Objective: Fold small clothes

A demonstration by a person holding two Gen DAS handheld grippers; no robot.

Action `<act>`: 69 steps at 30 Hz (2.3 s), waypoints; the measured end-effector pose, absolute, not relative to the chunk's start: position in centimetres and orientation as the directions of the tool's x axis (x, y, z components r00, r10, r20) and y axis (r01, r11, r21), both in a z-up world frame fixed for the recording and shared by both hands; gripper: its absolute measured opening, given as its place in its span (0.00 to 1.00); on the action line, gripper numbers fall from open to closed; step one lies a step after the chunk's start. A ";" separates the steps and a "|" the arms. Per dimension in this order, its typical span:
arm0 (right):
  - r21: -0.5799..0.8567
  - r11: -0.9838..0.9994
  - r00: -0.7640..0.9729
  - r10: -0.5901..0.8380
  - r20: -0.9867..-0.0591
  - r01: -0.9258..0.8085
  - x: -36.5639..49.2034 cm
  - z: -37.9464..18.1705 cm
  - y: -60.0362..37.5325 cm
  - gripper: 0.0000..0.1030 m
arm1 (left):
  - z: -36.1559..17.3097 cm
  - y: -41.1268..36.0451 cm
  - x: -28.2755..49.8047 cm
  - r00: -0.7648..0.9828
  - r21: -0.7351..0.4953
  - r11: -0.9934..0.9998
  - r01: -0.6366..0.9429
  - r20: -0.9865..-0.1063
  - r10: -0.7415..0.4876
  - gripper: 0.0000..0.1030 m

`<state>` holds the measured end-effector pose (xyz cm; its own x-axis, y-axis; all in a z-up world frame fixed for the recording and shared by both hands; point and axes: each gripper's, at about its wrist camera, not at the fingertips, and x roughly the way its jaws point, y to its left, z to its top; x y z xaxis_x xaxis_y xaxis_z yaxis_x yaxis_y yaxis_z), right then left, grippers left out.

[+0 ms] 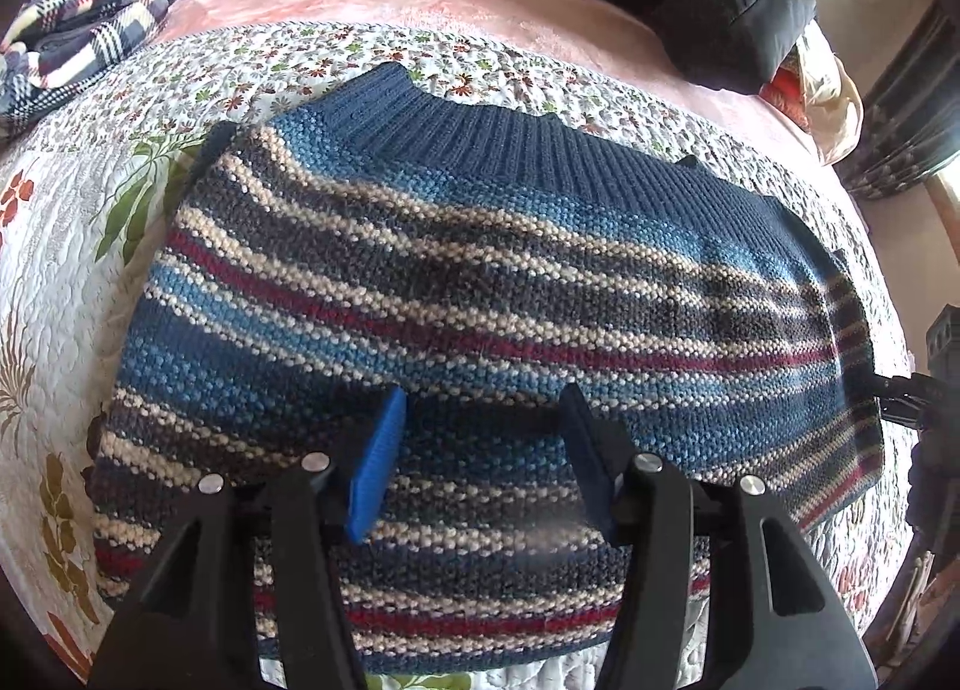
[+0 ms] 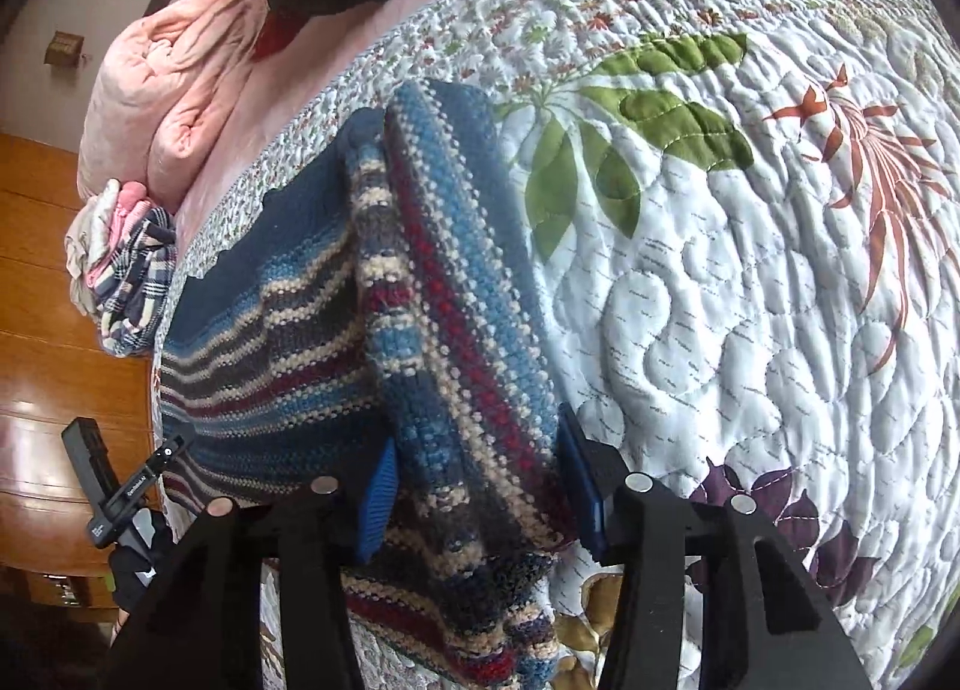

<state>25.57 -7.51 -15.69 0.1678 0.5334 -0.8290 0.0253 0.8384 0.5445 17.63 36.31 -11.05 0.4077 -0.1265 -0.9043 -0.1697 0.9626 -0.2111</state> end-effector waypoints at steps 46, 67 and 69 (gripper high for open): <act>0.369 0.846 0.133 0.447 -0.885 -0.385 23.4 -5.6 16.5 0.19 | -6.1 40.4 14.8 0.464 -0.468 0.866 -0.176 -0.815 -0.346 0.55; 0.584 0.757 -0.012 0.608 -0.794 -0.293 23.6 -9.6 15.8 0.40 | -6.8 36.1 17.2 0.427 -0.601 0.788 -0.134 -0.752 -0.502 0.55; 0.584 0.750 0.011 0.617 -0.787 -0.310 23.3 -8.4 15.1 0.42 | -7.0 35.5 17.7 0.422 -0.621 0.772 -0.138 -0.742 -0.521 0.55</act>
